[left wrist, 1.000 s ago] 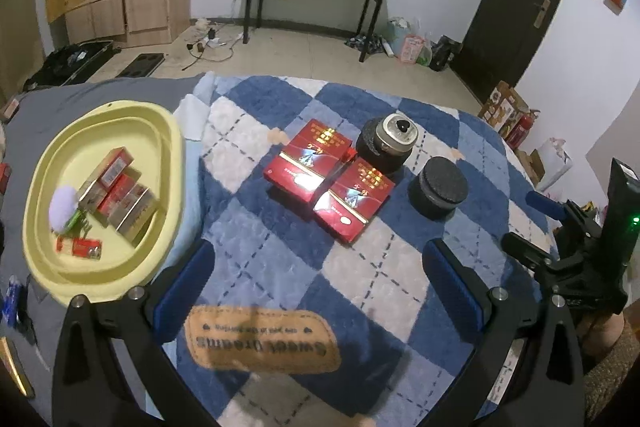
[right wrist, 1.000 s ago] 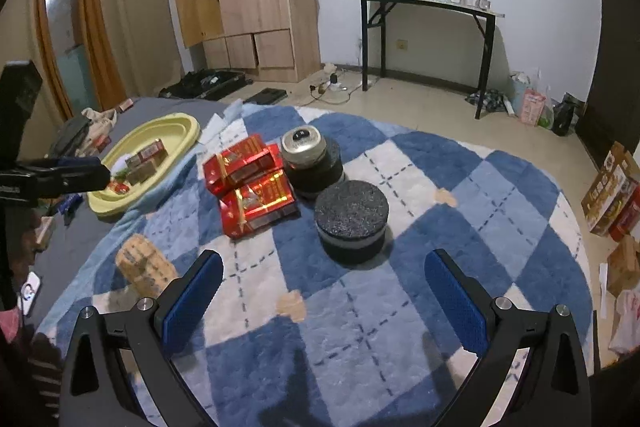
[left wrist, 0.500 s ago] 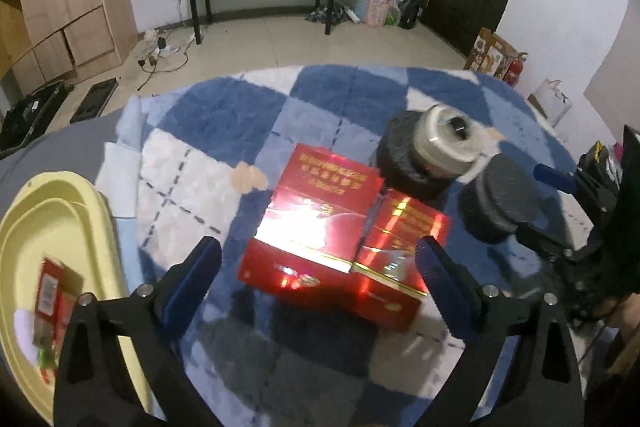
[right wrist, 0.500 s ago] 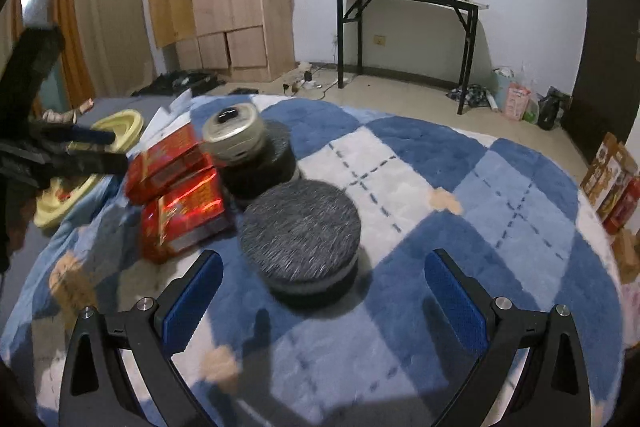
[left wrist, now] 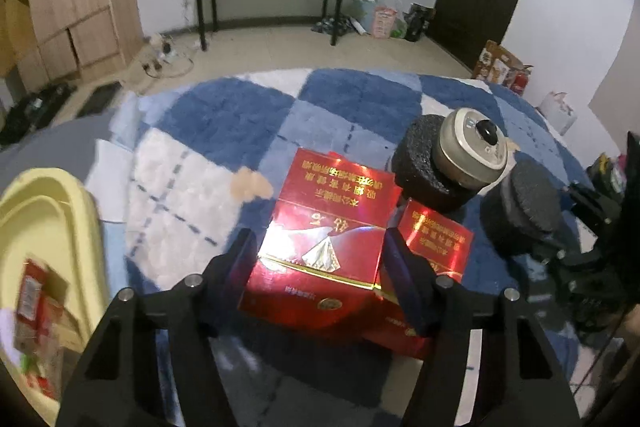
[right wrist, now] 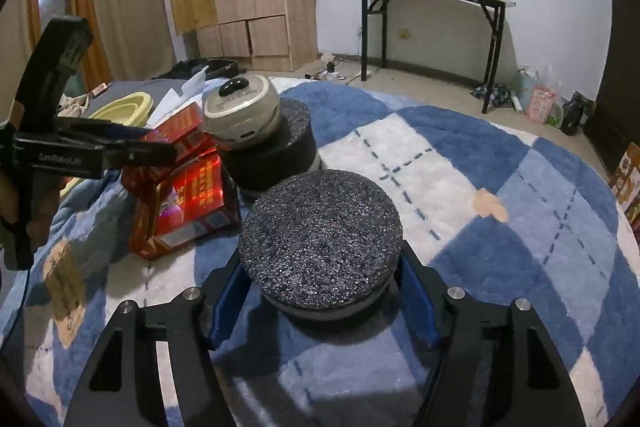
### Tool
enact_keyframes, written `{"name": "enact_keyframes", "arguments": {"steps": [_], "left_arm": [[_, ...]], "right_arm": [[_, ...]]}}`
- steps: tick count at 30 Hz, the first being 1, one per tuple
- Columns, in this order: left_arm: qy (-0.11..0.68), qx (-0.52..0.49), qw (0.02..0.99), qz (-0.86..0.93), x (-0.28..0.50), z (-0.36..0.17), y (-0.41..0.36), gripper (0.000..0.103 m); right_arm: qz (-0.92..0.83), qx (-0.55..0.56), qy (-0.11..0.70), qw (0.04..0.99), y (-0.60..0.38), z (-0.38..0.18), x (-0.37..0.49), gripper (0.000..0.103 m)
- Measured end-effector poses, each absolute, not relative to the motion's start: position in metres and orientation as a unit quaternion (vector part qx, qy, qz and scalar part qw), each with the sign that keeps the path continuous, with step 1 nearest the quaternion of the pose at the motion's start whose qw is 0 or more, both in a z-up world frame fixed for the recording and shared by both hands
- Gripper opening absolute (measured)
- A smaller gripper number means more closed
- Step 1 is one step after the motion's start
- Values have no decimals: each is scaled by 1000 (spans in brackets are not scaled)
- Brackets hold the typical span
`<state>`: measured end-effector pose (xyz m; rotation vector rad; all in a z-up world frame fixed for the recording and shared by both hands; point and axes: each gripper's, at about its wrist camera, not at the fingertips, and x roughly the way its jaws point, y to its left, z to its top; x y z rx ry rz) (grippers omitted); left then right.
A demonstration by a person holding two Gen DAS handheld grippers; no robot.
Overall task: Organize rigid objects
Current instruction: 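Carry the red box and black puck into the yellow tray and release both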
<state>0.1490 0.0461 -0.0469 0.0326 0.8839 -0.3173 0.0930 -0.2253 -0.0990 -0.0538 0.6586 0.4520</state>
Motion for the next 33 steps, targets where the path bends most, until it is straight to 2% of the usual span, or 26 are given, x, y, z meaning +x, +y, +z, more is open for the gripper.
{"name": "enact_keyframes", "arguments": {"steps": [7,13,20,24,30,33], "left_arm": [[404,-24,907,-114,123,10,73,65],[386,-49,919,-61,64,67,114,65],[363,-43,931,6,17,104,174,64],[352,-90,930,56,22,94,231,64],[387,-120,907,113,43,35,303,64],[402,-170,890,131,52,7,333,63]], "right_arm": [[196,-9,304,932,-245,-70,73,68],[195,15,277,941,-260,-27,42,68],[259,-3,265,929,-235,15,1,68],[314,-10,264,912,-191,37,-1,68],[380,-49,280,880,-91,48,28,68],[400,-63,302,863,-39,37,52,68]]}}
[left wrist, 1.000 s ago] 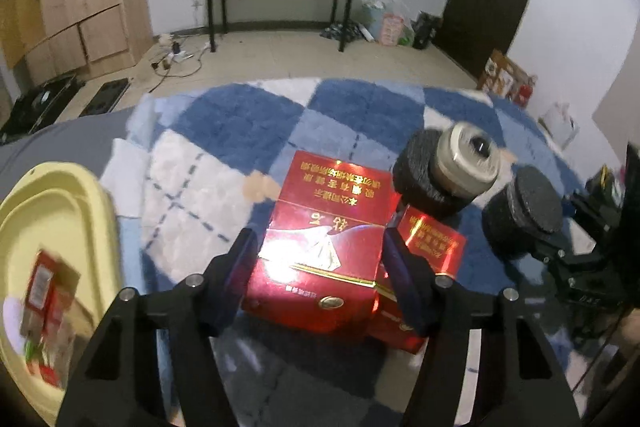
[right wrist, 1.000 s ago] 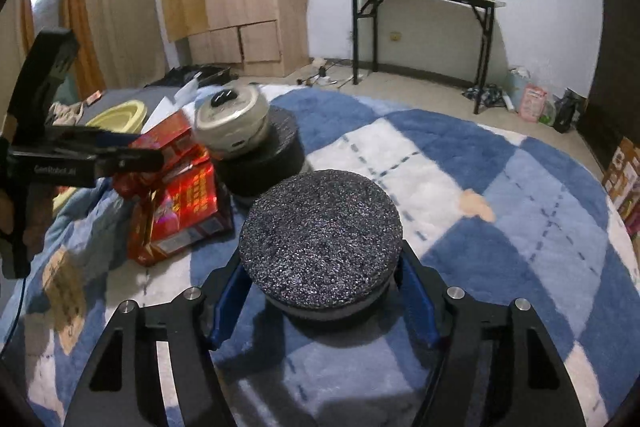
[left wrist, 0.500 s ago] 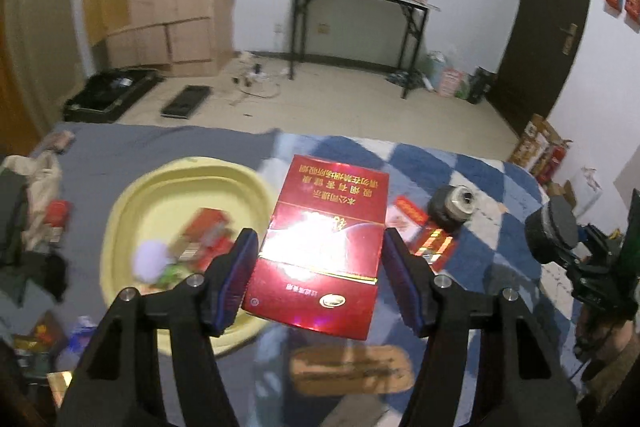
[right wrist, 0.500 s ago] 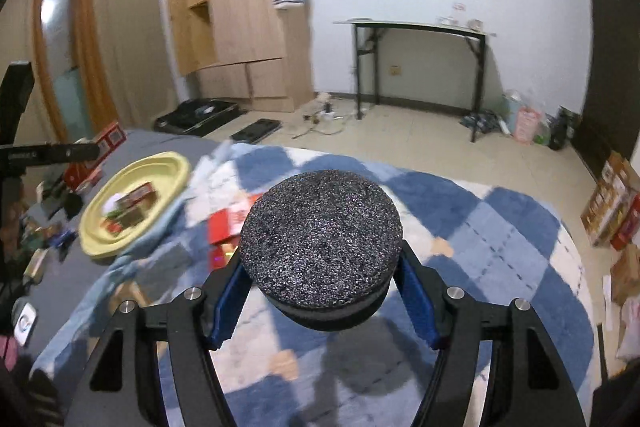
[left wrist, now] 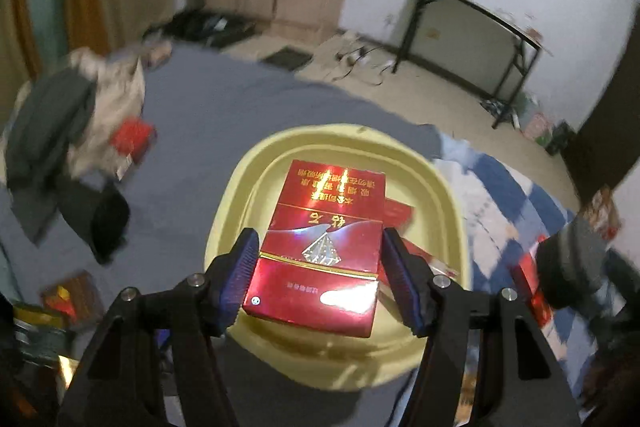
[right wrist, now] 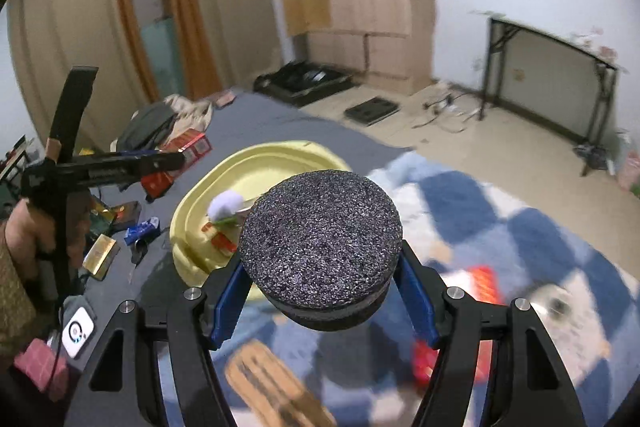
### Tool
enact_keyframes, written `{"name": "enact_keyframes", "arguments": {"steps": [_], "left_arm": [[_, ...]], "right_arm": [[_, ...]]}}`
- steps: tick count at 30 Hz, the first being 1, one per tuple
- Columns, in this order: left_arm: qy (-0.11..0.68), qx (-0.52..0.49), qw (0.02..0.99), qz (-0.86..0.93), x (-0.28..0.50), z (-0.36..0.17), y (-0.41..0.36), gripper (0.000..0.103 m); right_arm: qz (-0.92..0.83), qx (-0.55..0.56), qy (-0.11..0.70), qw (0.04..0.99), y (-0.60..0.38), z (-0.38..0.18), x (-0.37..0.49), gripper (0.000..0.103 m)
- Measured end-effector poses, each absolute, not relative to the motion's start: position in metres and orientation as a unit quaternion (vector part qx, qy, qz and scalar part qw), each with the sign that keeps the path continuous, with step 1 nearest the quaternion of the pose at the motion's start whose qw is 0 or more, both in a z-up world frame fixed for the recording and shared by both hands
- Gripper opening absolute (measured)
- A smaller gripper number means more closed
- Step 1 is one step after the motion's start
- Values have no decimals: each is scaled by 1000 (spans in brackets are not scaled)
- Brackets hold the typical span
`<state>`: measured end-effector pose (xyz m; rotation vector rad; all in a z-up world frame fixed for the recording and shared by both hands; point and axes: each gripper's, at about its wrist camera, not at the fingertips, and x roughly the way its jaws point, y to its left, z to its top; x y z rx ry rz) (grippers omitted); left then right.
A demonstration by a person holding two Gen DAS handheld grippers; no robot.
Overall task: Organize rigid objects
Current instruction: 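Carry the red box and black puck into the yellow tray and release both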
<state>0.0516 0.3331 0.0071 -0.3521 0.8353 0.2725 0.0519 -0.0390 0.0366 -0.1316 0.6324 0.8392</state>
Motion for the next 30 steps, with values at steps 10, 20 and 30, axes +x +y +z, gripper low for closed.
{"name": "enact_keyframes", "arguments": {"steps": [10,20,30], "left_arm": [[443,-198,863,140,79,-55,354,53],[437,-203,864,146,76,-50,353,61],[361,-194,909,73,71,44,279,103]], "right_arm": [[420,-130,373,817,75,-9,118,68],[415,-147,380,813,124,-24,139,69],[404,-86,325,851,43,19,92,103]]}}
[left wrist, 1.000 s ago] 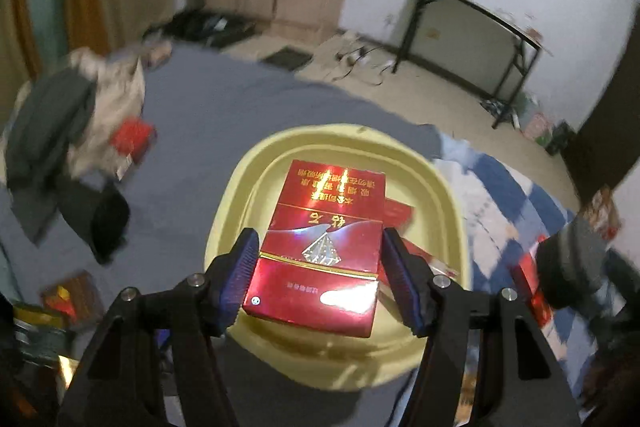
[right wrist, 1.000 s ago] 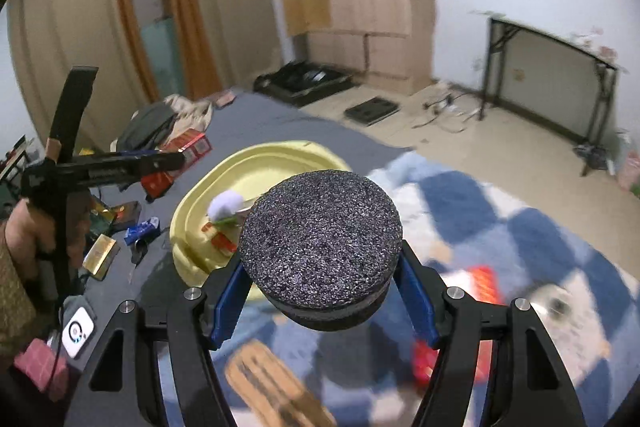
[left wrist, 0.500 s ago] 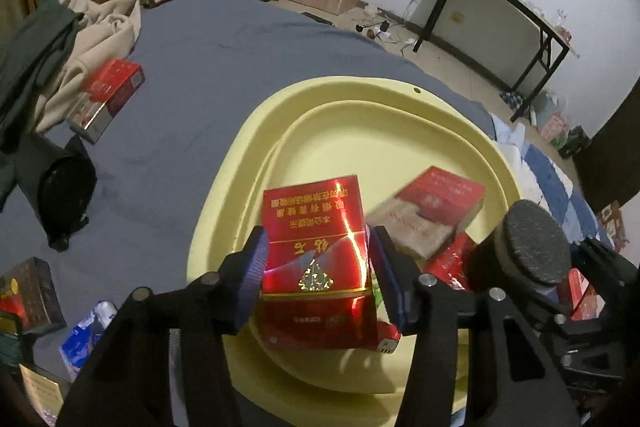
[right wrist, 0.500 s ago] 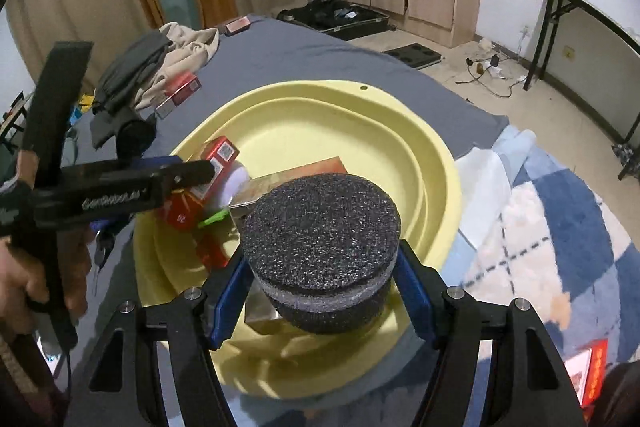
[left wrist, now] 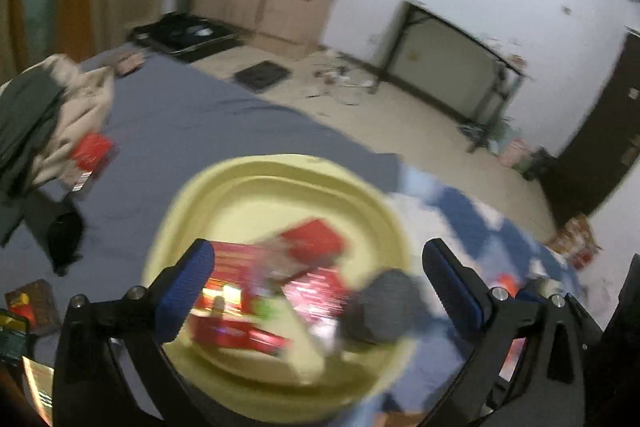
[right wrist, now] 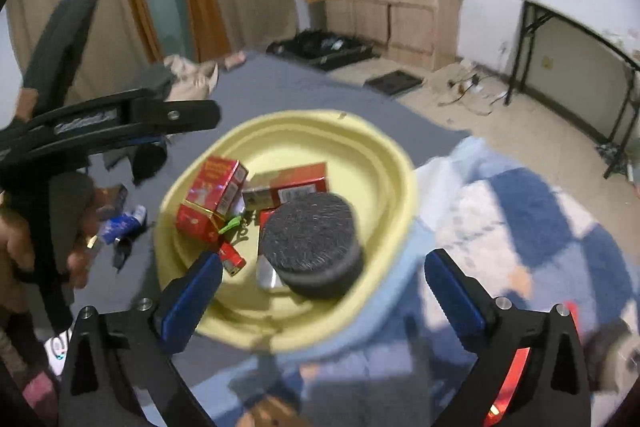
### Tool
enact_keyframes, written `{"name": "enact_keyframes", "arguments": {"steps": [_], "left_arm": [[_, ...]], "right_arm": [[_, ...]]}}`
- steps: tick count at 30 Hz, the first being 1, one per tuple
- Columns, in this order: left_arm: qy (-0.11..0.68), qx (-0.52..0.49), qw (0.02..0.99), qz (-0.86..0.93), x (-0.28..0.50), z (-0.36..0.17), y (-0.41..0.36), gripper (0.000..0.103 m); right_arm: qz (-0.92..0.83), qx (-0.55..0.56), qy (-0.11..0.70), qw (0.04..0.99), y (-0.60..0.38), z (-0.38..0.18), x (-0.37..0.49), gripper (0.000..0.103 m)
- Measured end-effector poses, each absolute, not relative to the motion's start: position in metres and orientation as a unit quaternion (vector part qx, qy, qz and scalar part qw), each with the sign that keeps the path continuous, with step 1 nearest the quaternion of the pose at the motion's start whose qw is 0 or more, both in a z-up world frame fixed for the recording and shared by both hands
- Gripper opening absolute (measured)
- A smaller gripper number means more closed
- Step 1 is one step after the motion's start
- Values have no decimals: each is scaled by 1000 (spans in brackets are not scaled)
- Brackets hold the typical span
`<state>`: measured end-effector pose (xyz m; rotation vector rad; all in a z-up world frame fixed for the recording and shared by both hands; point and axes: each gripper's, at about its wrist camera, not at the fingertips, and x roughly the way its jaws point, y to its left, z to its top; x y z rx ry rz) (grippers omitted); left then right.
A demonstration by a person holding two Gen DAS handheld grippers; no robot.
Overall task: Organize rigid objects
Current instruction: 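Carry the red box and black puck into the yellow tray and release both, then move both tools back toward the remaining red packs and silver canister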
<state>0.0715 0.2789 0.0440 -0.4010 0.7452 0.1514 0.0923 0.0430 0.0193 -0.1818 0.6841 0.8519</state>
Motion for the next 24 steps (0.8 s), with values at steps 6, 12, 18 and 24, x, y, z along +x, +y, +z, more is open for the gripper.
{"name": "enact_keyframes", "arguments": {"steps": [6,12,18,24], "left_arm": [[380,-91,920,-41,61,60,178,103],[418,-59,904,-72,64,49,136,103],[411,-56,903,-115,69,44,107,103],[458,-17,881,-117,98,4,85,103]], "right_arm": [[345,-45,290,892,-87,54,35,103],[260,-48,298,917,-202,42,-16,103],[270,-18,299,915,-218,10,-33,103],[315,-64,293,901,-190,-27,-7,103]]}}
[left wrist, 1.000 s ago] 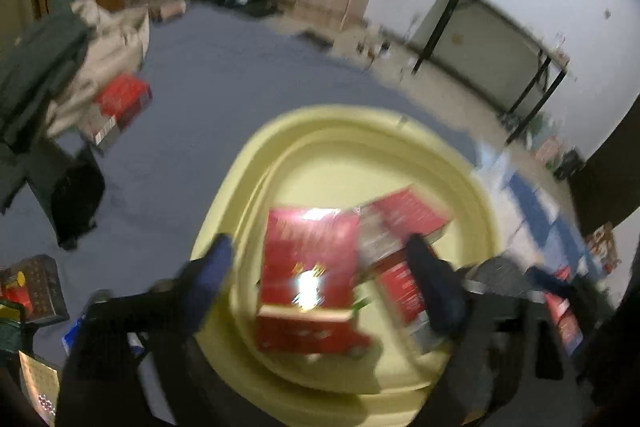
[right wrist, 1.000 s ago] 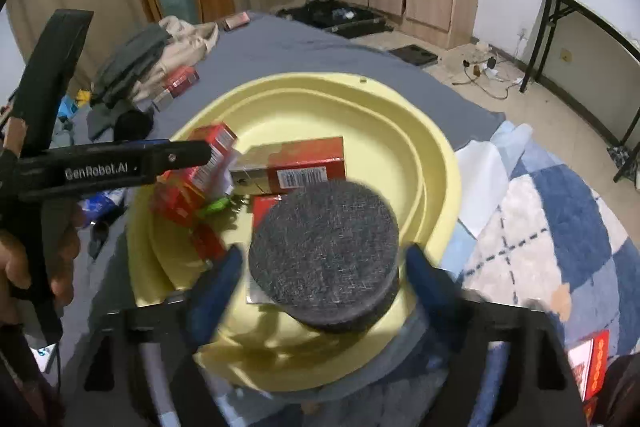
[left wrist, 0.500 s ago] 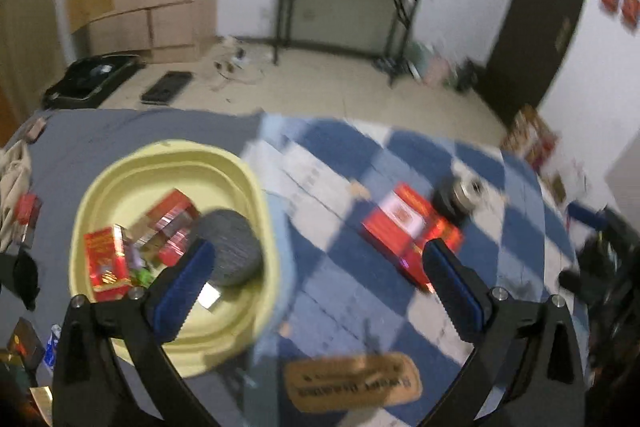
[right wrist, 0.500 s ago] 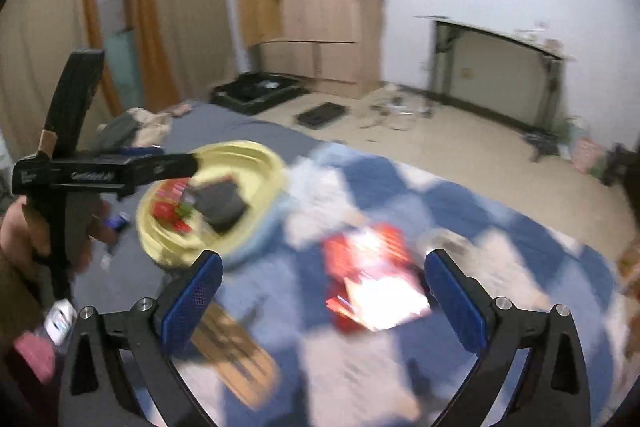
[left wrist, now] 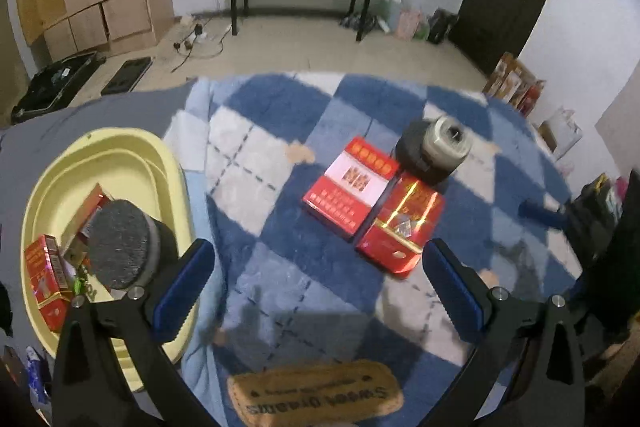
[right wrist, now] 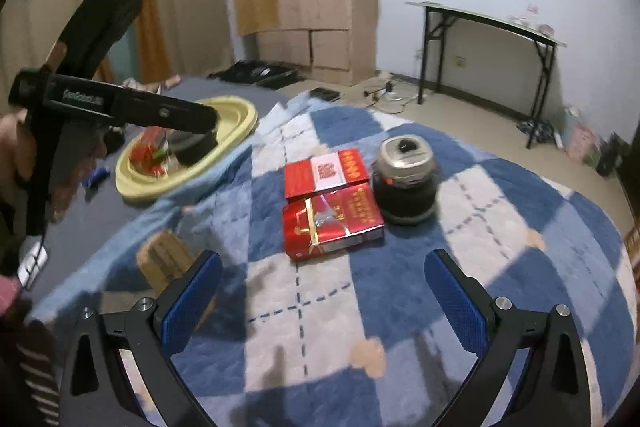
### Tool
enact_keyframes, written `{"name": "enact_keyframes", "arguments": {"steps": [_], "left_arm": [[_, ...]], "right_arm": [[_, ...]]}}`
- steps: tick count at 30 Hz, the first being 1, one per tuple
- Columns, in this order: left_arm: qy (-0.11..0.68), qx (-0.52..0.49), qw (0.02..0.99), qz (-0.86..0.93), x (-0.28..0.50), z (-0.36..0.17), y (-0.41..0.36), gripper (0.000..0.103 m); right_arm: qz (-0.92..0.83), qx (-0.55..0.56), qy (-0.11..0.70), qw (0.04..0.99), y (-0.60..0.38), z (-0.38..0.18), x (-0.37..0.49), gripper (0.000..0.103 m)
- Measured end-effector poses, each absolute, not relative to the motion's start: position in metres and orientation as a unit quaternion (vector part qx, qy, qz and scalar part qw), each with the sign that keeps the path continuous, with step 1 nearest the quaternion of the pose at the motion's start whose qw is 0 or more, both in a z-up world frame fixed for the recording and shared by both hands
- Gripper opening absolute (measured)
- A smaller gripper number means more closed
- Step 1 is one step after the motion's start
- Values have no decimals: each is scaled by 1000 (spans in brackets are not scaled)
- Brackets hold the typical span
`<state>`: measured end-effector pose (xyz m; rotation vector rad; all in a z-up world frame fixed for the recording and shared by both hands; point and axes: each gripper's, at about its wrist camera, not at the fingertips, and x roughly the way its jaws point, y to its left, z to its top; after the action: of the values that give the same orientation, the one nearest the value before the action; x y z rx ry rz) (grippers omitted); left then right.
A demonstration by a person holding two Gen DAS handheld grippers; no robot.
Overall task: Organize rigid objects
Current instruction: 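Move both tools back toward the remaining red packs and silver canister, then grasp the red gold-printed pack with the left tool while the right tool grasps the silver canister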
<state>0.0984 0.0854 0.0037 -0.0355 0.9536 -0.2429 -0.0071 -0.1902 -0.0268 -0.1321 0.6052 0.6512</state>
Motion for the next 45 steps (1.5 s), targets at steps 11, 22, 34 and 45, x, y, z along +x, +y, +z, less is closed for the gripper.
{"name": "enact_keyframes", "arguments": {"steps": [11,22,34,45], "left_arm": [[389,60,880,-267,68,-31,17,103],[399,-1,867,-300,112,-56,5,103],[394,40,872,-289,111,-61,-12,103],[427,42,854,-295,138,-83,-7,102]], "right_arm": [[277,-1,253,927,-209,-23,80,102],[298,-21,278,913,-186,-41,129,95],[307,-73,289,904,-171,-50,145,77],[315,-77,283,903,-177,-52,144,75]]}}
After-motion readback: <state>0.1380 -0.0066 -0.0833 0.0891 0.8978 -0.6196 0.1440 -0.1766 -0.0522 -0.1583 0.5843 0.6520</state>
